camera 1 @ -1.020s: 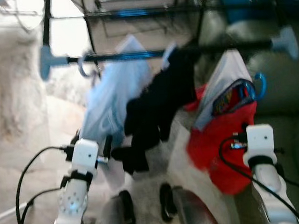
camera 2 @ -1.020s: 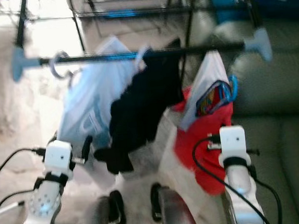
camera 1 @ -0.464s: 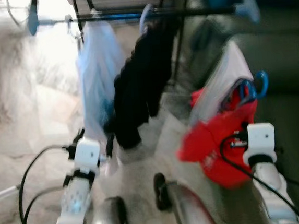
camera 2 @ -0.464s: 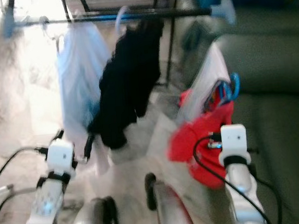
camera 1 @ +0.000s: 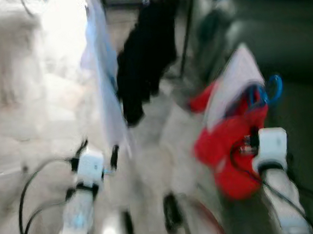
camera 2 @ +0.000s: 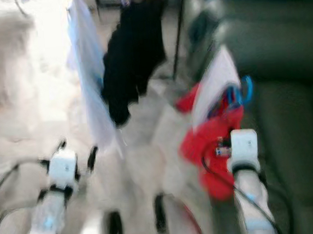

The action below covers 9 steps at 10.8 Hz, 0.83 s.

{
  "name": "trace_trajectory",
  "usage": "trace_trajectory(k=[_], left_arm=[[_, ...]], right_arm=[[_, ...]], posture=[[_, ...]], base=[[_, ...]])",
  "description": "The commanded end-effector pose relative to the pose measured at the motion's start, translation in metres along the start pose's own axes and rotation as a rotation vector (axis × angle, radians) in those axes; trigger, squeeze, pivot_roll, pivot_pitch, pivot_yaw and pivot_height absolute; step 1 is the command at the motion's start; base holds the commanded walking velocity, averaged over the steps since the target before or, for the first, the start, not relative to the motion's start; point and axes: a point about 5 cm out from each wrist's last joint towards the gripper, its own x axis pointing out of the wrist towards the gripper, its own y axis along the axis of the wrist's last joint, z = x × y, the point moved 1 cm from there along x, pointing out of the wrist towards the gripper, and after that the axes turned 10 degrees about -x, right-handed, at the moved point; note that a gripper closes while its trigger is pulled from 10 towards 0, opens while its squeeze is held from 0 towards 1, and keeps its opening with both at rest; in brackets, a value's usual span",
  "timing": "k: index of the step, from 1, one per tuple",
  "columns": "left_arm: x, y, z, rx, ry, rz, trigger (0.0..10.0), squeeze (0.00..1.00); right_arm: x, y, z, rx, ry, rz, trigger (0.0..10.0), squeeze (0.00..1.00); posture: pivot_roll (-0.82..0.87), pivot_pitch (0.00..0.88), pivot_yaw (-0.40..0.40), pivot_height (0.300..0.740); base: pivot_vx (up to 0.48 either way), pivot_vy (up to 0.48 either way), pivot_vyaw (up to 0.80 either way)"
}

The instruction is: Hang hanger

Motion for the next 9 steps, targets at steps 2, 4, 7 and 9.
trace_trajectory(k=[2,4,7,9], left_arm=[[-0.004,-0.004,-0.004,-0.002,0.028,-0.018,10.0,0.00],[-0.004,-0.004,-0.007,-0.002,0.040,-0.017,10.0,0.00],[-0.005,-0.003,-0.008,0.004,0.047,-0.018,10.0,0.00],[-0.006,-0.004,-0.008,0.013,0.056,-0.019,10.0,0.00]], right_arm=[[0.001,0.005,0.003,-0.023,0.007,0.033,10.0,0.00],[0.001,0.004,0.002,-0.010,0.009,0.029,10.0,0.00],[0.002,0.004,-0.001,0.016,0.016,0.027,10.0,0.00],[0.004,0.011,-0.007,0.029,0.062,0.061,10.0,0.00]], posture=[[-0.03,0.255,-0.071,0.740],[-0.02,0.254,-0.068,0.740],[-0.01,0.259,-0.063,0.740],[-0.02,0.259,-0.066,0.740]], base=[[0.000,0.000,0.40],[0.000,0.000,0.80],[0.000,0.000,0.80],[0.000,0.000,0.80]])
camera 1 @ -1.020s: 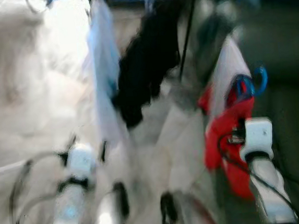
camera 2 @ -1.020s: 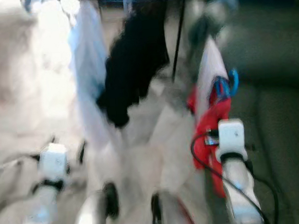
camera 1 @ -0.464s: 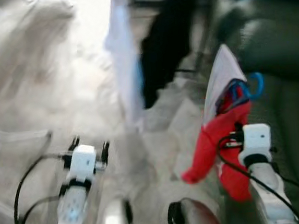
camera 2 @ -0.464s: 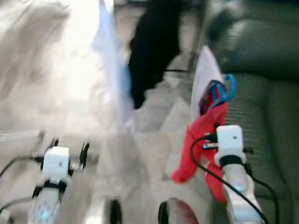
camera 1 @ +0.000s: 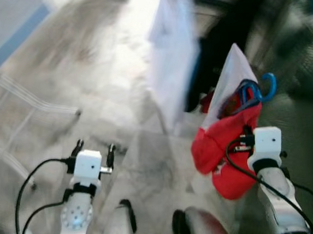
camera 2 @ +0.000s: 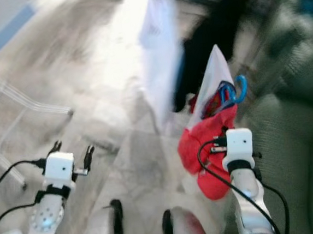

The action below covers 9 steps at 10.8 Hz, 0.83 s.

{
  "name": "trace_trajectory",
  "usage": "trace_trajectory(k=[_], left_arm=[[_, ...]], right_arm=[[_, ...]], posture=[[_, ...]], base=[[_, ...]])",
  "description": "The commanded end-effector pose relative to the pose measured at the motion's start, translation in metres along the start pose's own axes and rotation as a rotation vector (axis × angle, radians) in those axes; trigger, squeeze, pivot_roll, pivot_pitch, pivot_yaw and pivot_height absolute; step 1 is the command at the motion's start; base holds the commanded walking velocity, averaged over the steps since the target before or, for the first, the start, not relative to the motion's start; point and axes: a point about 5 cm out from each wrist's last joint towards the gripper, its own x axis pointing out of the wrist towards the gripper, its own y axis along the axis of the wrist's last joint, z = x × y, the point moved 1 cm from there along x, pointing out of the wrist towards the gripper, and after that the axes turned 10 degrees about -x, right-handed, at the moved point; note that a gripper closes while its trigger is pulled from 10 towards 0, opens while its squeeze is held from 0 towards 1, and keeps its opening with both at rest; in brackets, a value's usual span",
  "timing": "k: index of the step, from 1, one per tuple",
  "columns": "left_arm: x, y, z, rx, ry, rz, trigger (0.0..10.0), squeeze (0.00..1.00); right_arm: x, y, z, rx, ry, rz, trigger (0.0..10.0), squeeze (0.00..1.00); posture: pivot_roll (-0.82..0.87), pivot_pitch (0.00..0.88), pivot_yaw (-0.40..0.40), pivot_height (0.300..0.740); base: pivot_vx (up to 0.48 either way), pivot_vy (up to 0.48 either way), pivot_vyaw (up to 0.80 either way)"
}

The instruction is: Hang hanger

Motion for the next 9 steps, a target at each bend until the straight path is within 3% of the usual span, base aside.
trace_trajectory(k=[1,4,9], left_arm=[[-0.003,-0.003,0.002,0.004,0.003,-0.018,10.0,0.00],[-0.002,-0.004,0.006,0.003,-0.031,-0.024,10.0,0.00],[-0.001,-0.005,0.005,-0.023,-0.008,-0.026,10.0,0.00]], right_arm=[[-0.002,0.004,-0.001,0.019,0.018,0.028,10.0,0.00],[-0.008,0.024,-0.041,0.057,0.337,0.131,10.0,0.00],[-0.007,0.027,-0.038,0.061,0.347,0.147,10.0,0.00]], posture=[[-0.02,0.260,-0.068,0.740],[-0.02,0.260,-0.068,0.740],[-0.02,0.260,-0.072,0.740]], base=[[0.000,0.000,0.80],[0.000,0.000,0.80],[0.000,0.000,0.80]])
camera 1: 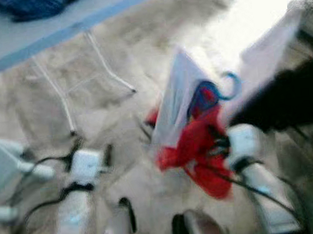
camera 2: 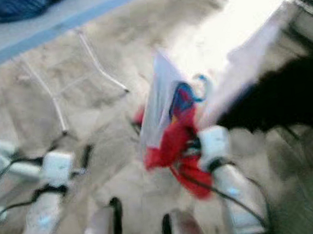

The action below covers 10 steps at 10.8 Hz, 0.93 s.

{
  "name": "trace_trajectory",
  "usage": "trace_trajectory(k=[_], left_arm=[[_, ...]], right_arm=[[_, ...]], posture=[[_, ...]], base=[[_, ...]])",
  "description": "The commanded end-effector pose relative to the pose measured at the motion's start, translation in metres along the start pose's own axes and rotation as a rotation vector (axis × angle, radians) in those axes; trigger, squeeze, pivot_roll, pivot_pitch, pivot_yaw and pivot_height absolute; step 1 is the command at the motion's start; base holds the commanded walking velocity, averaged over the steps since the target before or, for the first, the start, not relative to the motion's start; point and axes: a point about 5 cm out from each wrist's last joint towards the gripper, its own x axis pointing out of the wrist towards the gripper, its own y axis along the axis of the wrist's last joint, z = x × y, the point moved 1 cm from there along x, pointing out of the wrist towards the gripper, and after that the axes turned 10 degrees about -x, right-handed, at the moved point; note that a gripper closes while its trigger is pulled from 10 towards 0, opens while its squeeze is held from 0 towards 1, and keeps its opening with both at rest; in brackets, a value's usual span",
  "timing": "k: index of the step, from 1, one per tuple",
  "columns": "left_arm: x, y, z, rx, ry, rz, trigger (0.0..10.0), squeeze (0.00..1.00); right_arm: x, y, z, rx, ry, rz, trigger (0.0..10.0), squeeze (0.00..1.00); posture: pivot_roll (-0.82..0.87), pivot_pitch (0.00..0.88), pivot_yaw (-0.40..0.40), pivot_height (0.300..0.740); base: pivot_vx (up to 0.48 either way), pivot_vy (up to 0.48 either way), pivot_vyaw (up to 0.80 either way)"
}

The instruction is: Hang hanger

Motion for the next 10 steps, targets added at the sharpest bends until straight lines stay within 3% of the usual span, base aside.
trace_trajectory(k=[1,2,4,9,10], left_arm=[[-0.0059,-0.0076,0.0050,-0.016,-0.008,-0.033,10.0,0.00],[-0.0054,-0.0072,0.0052,-0.016,-0.011,-0.033,10.0,0.00],[-0.0043,-0.0078,0.0045,-0.031,-0.011,-0.046,10.0,0.00],[-0.0048,-0.0081,0.0049,-0.028,-0.013,-0.054,10.0,0.00],[-0.0047,-0.0066,0.0054,-0.031,-0.019,-0.041,10.0,0.00]], right_arm=[[-0.0048,-0.0006,0.0066,-0.005,-0.028,0.002,10.0,0.00],[-0.0035,0.0010,0.0047,0.008,-0.032,0.010,10.0,0.00],[-0.0029,0.0037,-0.0018,0.030,-0.017,0.023,10.0,0.00],[-0.0031,0.0068,-0.0007,-0.030,-0.031,0.029,10.0,0.00],[-0.0026,0.0062,0.0023,-0.087,-0.074,0.028,10.0,0.00]], posture=[[-0.02,0.261,-0.069,0.740],[-0.02,0.262,-0.067,0.740],[-0.02,0.264,-0.063,0.740],[-0.02,0.268,-0.063,0.740],[-0.02,0.266,-0.064,0.740]], base=[[0.000,0.000,0.80],[0.000,0.000,0.80],[0.000,0.480,0.00],[0.000,0.480,0.00],[0.000,0.461,0.00]])
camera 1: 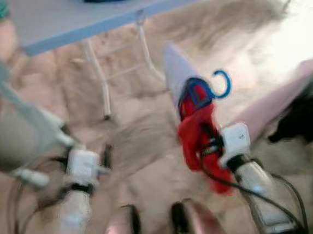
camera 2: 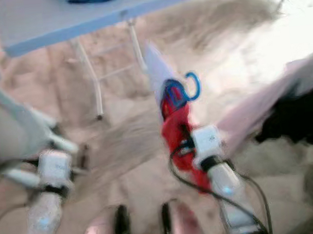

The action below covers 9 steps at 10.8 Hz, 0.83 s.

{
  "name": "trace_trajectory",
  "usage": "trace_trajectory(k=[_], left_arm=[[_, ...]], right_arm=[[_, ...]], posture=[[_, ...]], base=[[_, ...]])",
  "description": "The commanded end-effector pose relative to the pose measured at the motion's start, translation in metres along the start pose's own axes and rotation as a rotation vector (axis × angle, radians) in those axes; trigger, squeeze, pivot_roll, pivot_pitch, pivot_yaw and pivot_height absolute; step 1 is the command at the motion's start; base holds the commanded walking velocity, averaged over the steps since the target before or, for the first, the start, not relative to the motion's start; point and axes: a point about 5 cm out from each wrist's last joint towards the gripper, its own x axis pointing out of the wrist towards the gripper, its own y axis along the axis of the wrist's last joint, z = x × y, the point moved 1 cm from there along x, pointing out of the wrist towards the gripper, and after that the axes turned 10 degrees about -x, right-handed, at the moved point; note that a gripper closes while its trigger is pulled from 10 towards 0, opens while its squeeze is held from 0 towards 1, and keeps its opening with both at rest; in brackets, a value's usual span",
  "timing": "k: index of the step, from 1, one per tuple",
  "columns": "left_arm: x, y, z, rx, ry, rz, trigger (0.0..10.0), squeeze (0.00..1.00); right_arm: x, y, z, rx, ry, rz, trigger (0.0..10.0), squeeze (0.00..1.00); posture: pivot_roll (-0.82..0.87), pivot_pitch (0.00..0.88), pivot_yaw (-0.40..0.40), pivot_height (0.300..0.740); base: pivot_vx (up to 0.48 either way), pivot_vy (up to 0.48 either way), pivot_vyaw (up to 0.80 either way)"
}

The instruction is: Hang hanger

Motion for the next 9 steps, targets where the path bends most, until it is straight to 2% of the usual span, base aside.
trace_trajectory(k=[1,2,3,7,8,9], left_arm=[[0.000,0.003,-0.004,0.007,-0.011,0.021,10.0,0.00],[0.001,0.002,-0.002,-0.019,-0.067,0.024,10.0,0.00],[0.007,0.003,-0.007,-0.013,-0.064,0.034,10.0,0.00],[0.035,0.016,-0.017,-0.026,-0.056,0.086,10.0,0.00],[0.040,0.019,-0.020,-0.030,-0.039,0.103,10.0,0.00],[0.042,0.019,-0.021,-0.035,-0.024,0.112,10.0,0.00]], right_arm=[[-0.002,0.002,0.000,0.058,0.001,0.030,10.0,0.00],[-0.003,0.001,0.004,0.037,-0.023,0.030,10.0,0.00],[0.000,0.000,0.009,0.039,-0.059,0.031,10.0,0.00],[0.020,0.001,0.007,0.017,-0.091,0.060,10.0,0.00],[0.025,0.005,0.012,0.009,-0.131,0.085,10.0,0.00],[0.023,0.008,0.021,0.054,-0.183,0.144,10.0,0.00]], posture=[[-0.02,0.257,-0.057,0.740],[-0.01,0.244,-0.053,0.740],[-0.01,0.214,-0.045,0.740],[0.00,0.146,-0.043,0.740],[0.01,0.137,-0.042,0.740],[0.02,0.090,-0.031,0.740]], base=[[0.000,0.000,0.00],[0.000,0.000,0.00],[0.000,0.000,0.00],[0.332,0.000,0.00],[0.352,0.000,0.00],[0.352,0.000,0.00]])
